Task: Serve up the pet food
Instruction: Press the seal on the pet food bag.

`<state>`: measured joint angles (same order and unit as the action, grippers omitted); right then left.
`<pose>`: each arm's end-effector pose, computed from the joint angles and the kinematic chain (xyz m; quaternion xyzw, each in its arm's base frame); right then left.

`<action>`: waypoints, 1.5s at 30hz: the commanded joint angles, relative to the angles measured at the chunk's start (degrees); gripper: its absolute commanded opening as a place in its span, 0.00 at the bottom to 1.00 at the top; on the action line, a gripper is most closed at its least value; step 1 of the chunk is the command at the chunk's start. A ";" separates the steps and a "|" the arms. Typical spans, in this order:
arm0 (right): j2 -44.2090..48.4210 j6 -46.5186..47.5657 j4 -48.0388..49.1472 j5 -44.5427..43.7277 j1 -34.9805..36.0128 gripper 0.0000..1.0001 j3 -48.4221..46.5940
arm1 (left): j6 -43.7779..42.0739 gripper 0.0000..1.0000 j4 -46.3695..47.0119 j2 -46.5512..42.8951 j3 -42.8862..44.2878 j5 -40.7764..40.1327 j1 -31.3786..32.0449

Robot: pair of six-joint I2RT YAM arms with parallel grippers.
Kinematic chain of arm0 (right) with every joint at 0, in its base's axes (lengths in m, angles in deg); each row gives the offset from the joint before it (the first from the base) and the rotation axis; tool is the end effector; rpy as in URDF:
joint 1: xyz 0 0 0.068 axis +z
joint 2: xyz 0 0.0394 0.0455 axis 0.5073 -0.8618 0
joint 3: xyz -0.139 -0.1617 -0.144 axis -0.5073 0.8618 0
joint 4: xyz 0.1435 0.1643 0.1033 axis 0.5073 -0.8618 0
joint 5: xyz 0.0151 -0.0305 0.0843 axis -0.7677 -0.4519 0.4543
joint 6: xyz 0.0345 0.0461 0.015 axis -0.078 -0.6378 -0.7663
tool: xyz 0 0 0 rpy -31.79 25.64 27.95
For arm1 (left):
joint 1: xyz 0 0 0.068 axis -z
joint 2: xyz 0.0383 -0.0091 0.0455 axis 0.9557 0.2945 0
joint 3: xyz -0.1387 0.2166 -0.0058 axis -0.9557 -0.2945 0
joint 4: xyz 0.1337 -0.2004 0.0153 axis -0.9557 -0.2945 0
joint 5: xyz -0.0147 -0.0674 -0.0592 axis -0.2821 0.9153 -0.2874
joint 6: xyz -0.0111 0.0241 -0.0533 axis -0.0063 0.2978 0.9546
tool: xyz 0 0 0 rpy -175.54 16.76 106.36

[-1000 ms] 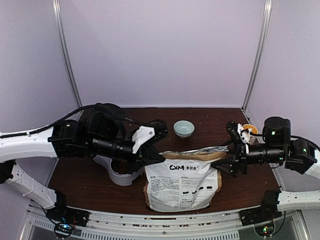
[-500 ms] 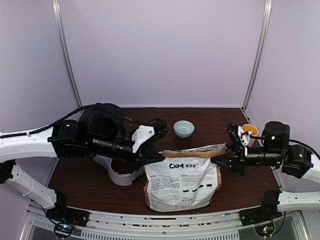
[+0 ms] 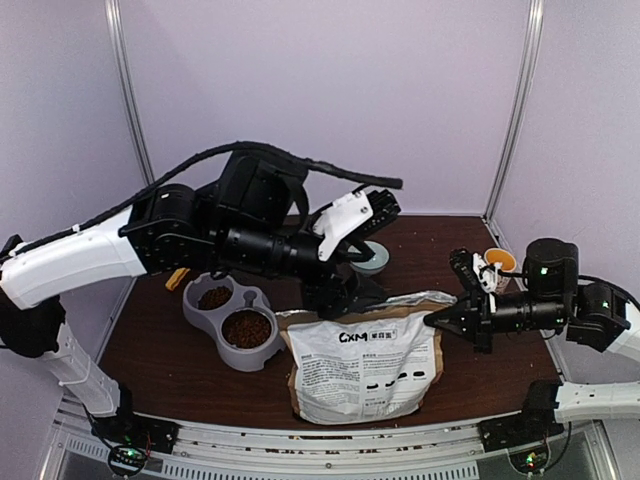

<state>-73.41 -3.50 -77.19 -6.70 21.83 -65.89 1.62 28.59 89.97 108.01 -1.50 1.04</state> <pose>0.0770 0.1286 0.2990 -0.4565 0.6788 0.3993 0.4140 0.0903 -0.3215 0.3947 0.5180 0.6751 -0.3375 0.4025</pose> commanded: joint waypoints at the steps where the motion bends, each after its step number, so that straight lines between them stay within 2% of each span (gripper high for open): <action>1: 1.31 -2.86 2.35 2.15 0.01 0.00 -5.78 | -0.43 0.76 -3.99 6.41 9.78 -0.23 2.39; 7: 3.29 -4.10 3.45 1.16 1.08 0.00 -4.54 | -0.49 0.80 -10.53 14.07 19.58 -2.00 3.17; 19: 5.87 -3.77 4.44 -0.52 1.09 0.00 -3.06 | 0.56 0.81 -14.13 15.50 17.94 -0.46 3.16; 28: 5.29 -4.27 5.82 1.22 1.08 0.00 -2.89 | -0.90 0.80 -14.28 17.48 17.51 -3.09 3.17; 30: 5.30 -4.43 6.34 1.54 1.06 0.00 -2.70 | -1.05 0.72 -14.18 18.31 17.86 -2.93 3.17; 38: 5.83 -4.68 7.54 1.97 1.05 0.01 -1.59 | -0.89 0.12 -12.36 17.96 16.77 -3.98 3.17; 41: 7.11 -4.83 8.72 1.66 1.08 0.13 -0.79 | -0.72 0.01 -12.27 17.69 16.31 -4.15 3.17; 45: 8.57 -5.03 10.62 1.56 1.01 0.21 0.65 | -0.45 0.00 -12.25 17.38 16.02 -4.16 3.17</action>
<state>-67.01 -7.87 -75.36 -6.09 22.86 -65.85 0.90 14.19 108.59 124.93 -4.17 4.71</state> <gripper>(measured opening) 0.185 0.013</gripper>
